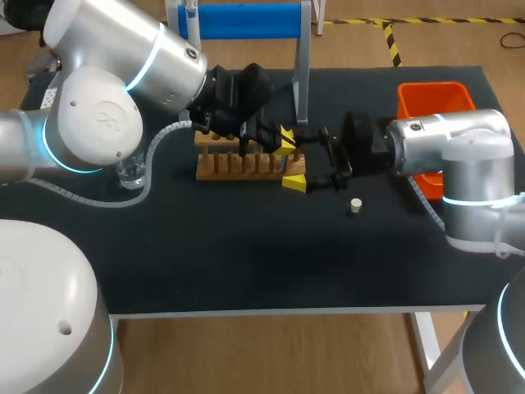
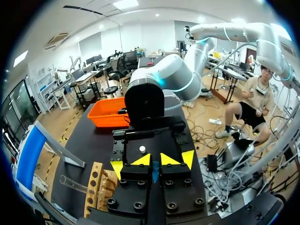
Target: Invert the test tube, pick up the pipette, mount the tip to pipette, aspirate from beaker and dispense into the tube, eject the tip, return the pipette, and cap with the stopper.
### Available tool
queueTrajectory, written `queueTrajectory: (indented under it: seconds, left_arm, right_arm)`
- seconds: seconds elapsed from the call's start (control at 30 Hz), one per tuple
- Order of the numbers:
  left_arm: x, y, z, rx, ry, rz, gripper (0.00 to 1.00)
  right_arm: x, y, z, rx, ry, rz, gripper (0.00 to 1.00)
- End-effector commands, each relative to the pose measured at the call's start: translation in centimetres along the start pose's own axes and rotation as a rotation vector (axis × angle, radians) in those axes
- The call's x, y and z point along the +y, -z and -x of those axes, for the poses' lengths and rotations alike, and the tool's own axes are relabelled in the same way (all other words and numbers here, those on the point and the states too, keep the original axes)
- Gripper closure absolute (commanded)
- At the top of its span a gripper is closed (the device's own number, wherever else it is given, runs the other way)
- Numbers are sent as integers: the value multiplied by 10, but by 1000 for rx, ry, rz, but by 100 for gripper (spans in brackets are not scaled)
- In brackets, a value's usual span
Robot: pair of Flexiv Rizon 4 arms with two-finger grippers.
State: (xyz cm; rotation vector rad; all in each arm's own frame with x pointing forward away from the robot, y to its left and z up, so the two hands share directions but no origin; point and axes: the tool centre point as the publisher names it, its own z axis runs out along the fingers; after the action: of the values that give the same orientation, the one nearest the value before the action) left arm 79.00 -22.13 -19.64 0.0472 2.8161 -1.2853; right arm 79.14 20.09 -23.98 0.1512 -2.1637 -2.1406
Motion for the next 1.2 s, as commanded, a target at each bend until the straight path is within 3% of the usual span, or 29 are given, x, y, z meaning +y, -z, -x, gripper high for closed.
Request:
queueTrajectory:
  seconds: [0.03,0.13,0.27,0.37,0.47,0.73,1.07,1.13,1.2]
  left_arm:
    - [-1,0,0,2,1,4,100]
    - [-1,0,0,2,1,4,100]
    - [-1,0,0,2,1,4,100]
    - [-1,0,0,2,1,4,100]
    - [-1,0,0,2,1,4,100]
    - [-1,0,0,2,1,4,100]
    - [-1,0,0,2,1,4,100]
    - [-1,0,0,2,1,4,100]
    - [-1,0,0,2,1,4,100]
  right_arm:
    - [0,-4,3,8,-5,-2,0]
    - [1,-5,4,11,-8,-1,1]
    - [1,-8,4,15,-10,3,20]
    - [1,-9,4,20,-12,6,25]
    - [2,-11,4,26,-12,13,36]
    - [3,-13,2,29,-9,17,50]
    - [6,-11,-1,30,-9,24,53]
    - [6,-11,-1,30,-8,25,58]
    - [6,-11,-1,31,-9,26,71]
